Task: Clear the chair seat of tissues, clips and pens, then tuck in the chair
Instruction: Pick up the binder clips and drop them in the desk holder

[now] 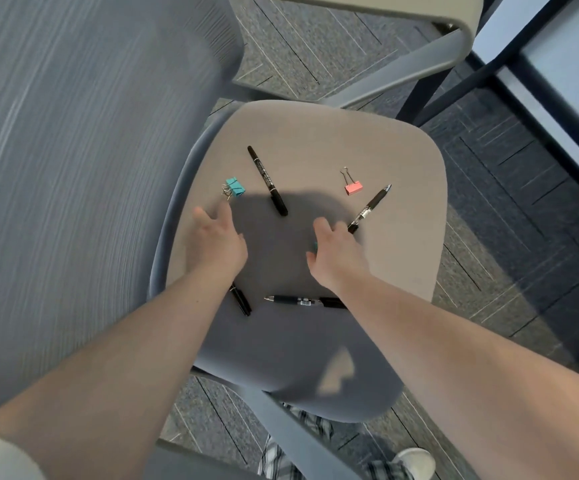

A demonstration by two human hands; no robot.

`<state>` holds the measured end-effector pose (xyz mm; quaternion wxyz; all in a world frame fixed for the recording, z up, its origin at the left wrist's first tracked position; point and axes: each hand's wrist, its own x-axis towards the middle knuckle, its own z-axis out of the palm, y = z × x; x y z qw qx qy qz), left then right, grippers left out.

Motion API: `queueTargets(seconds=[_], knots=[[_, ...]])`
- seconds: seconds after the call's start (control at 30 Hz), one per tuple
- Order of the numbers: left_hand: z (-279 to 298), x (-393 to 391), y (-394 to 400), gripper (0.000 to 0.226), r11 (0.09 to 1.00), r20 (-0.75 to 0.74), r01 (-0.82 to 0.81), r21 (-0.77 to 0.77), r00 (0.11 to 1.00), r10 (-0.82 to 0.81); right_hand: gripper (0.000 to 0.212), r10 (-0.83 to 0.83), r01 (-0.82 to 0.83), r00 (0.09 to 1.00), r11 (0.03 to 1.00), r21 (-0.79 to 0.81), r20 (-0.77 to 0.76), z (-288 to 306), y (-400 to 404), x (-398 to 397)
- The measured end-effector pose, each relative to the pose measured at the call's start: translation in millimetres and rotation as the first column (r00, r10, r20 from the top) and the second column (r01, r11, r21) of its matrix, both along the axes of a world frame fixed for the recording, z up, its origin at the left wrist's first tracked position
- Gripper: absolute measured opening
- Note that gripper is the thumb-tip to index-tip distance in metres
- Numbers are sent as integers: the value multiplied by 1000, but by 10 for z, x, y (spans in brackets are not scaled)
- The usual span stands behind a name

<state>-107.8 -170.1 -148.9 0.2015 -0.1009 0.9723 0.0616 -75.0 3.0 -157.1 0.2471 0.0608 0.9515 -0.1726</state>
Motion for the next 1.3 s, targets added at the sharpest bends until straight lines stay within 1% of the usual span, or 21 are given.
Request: queueTargets(seconds=[0.13, 0.23, 0.33, 0.4, 0.47, 0.53, 0.6, 0.7, 0.77, 0.83, 0.9, 1.0, 1.1, 1.2, 1.27, 1.3], knots=[[-112, -42, 27, 46, 998, 118, -51, 36, 992, 47, 27, -4, 4, 1000, 1000, 11, 16, -71, -32, -13], [-150, -51, 54, 39, 998, 152, -39, 57, 988, 30, 24, -17, 17, 1000, 1000, -4, 21, -78, -48, -52], [-122, -63, 64, 31, 994, 81, -15, 107, 997, 7, 21, -15, 15, 1000, 1000, 24, 13, -36, -58, -103], [-100, -80, 66, 28, 987, -9, -2, 161, 1000, 3, 22, -37, 38, 999, 999, -26, 11, 5, -67, -124], [-77, -134, 65, 24, 973, -98, 9, 232, 995, 14, 21, -133, 130, 991, 982, -139, -13, 41, -75, -169], [-49, -206, 66, 24, 960, -146, -7, 278, 988, 50, 15, -262, 246, 964, 942, -227, -39, 88, -67, -226], [-35, -299, 65, 27, 948, -161, -55, 313, 981, 110, 10, -362, 343, 931, 910, -231, -42, 135, -36, -303], [-46, -440, 78, 33, 929, -130, -129, 346, 974, 184, 8, -496, 471, 866, 851, -230, -63, 146, 50, -428], [-83, -508, 92, 42, 935, -120, -112, 335, 980, 161, 8, -577, 545, 814, 800, -251, -72, 99, 117, -512], [-122, -555, 100, 55, 948, -112, -74, 310, 987, 113, 8, -619, 587, 783, 768, -255, -64, 51, 176, -576], [-167, -585, 91, 64, 951, -93, -75, 301, 990, 107, 12, -621, 591, 781, 768, -247, -63, 25, 212, -618], [-245, -620, 73, 67, 958, -40, -114, 263, 991, 129, 13, -608, 581, 790, 784, -217, -81, -30, 231, -673], [-294, -640, 80, 60, 965, -5, -130, 227, 991, 135, 27, -586, 570, 805, 807, -153, -91, -114, 240, -741], [-322, -651, 110, 50, 970, -16, -110, 215, 993, 116, 44, -530, 527, 847, 848, -60, -45, -147, 247, -792], [-345, -658, 134, 44, 972, -25, -103, 210, 994, 110, 51, -488, 488, 873, 873, 6, -28, -149, 240, -806], [-357, -659, 143, 41, 973, -27, -100, 209, 994, 108, 51, -468, 468, 883, 883, 31, -29, -148, 230, -810]])
